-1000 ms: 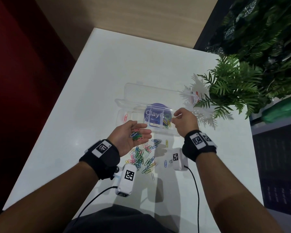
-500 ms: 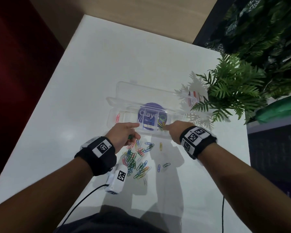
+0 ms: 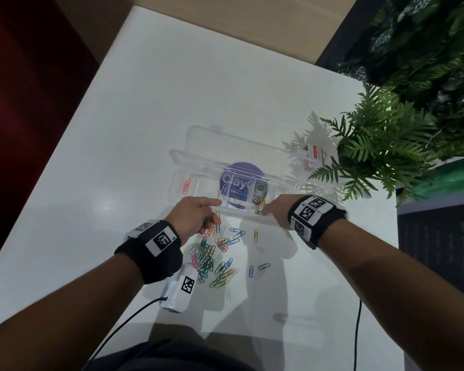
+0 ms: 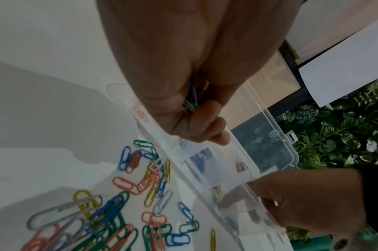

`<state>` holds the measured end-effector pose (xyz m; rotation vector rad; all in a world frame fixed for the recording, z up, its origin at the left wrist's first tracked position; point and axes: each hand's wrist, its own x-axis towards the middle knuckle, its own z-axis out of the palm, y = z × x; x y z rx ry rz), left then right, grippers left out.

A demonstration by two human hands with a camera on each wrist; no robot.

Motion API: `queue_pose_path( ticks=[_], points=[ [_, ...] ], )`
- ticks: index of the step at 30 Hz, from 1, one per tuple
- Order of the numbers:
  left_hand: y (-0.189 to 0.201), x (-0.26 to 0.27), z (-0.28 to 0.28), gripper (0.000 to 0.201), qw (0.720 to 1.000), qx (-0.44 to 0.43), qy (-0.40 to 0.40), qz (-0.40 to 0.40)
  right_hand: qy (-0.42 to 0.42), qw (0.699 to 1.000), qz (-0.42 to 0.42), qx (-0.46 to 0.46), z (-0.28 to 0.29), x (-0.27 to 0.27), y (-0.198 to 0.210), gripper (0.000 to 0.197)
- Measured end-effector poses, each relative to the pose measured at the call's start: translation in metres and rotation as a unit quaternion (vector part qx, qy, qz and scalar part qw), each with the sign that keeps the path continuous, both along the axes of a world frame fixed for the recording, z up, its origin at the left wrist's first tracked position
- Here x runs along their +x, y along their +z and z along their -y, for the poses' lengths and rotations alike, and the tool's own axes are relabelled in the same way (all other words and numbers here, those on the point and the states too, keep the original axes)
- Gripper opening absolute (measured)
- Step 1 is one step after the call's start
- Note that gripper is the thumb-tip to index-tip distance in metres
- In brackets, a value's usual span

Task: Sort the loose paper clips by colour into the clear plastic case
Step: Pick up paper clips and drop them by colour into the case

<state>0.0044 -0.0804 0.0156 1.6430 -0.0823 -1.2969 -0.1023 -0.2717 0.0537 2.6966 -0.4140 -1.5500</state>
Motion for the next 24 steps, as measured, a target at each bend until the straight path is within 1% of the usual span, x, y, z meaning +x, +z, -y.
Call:
queue_pose_path(
  ticks=[3, 5, 7, 9, 12, 16, 20, 22, 24],
  points=[
    [0.000, -0.001, 0.000, 0.030, 1.000, -0.002, 0.001, 0.003, -0.027, 0.999, 0.018, 0.013, 0.001, 0.003, 0.001, 0.049],
    [-0.001, -0.001, 0.000, 0.030, 1.000, -0.005, 0.005, 0.003, -0.042, 0.999, 0.025, 0.018, 0.000, 0.004, 0.000, 0.055],
    [-0.001, -0.002, 0.001, 0.030, 1.000, -0.006, 0.011, 0.000, -0.046, 0.999, 0.008, 0.022, -0.001, 0.004, -0.002, 0.063],
    [-0.001, -0.003, 0.001, 0.030, 1.000, -0.006, 0.017, -0.007, -0.033, 0.999, -0.004, 0.023, -0.001, 0.004, -0.002, 0.065],
    [-0.001, -0.003, 0.002, 0.030, 1.000, -0.005, 0.018, -0.010, -0.017, 0.999, -0.016, 0.025, -0.002, 0.007, 0.001, 0.064],
    [0.000, -0.002, 0.001, 0.030, 1.000, -0.001, 0.017, -0.006, -0.044, 0.998, -0.018, 0.034, 0.001, 0.010, -0.001, 0.062],
    [-0.001, -0.003, 0.002, 0.029, 1.000, 0.003, 0.020, -0.006, -0.044, 0.998, -0.026, 0.040, 0.001, 0.012, 0.001, 0.055],
    [0.000, -0.003, 0.002, 0.029, 1.000, 0.005, 0.020, -0.007, -0.050, 0.998, -0.012, 0.048, 0.002, 0.012, 0.000, 0.049],
    [0.002, -0.003, 0.002, 0.029, 1.000, 0.005, 0.022, -0.011, -0.080, 0.995, 0.013, 0.064, 0.005, 0.009, -0.004, 0.049]
  ],
)
